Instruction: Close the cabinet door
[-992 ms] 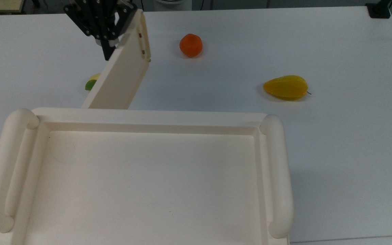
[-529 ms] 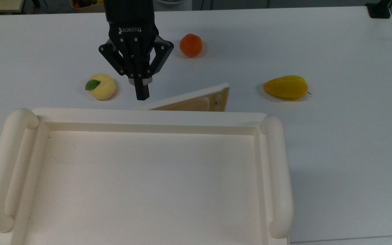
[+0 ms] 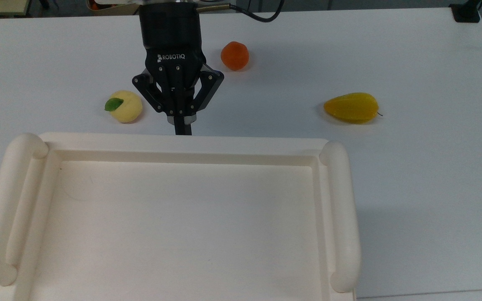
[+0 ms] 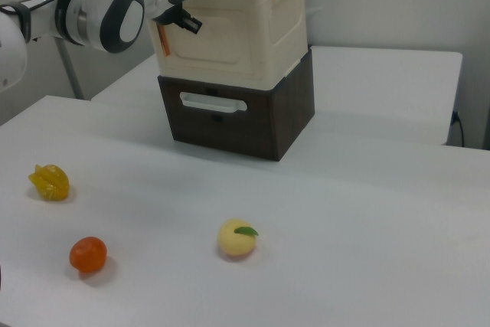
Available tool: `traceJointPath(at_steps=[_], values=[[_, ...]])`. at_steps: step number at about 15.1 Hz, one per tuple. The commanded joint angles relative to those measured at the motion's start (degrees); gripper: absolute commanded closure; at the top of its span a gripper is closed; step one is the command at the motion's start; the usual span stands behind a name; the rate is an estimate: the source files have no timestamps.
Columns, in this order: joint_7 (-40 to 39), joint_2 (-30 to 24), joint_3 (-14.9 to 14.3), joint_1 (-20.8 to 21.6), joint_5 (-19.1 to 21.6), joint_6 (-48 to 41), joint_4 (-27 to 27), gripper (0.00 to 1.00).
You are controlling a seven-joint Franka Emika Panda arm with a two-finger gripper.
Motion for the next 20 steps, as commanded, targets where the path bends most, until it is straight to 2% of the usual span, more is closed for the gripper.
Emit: traceJointPath(at_steps=[1, 6, 10, 16, 18, 20], values=[[0.13, -1.56, -0.37, 0.72, 0.12, 1.19, -2.41, 1.0], [-0.23, -5.33, -0.37, 0.81, -0.41, -1.95, -7.06, 1.0], [-2.51, -8.23, -0.37, 0.81, -2.94, -15.74, -7.25, 1.0], [-6.8, -12.8, -0.37, 0.9, -12.7, -45.25, -7.6, 1.0], [-12.42, -14.47, -0.37, 0.81, -13.06, -52.66, -8.12, 1.0], [-14.29, -16.93, -0.37, 0.37, -12.97, -54.53, -10.22, 1.0]])
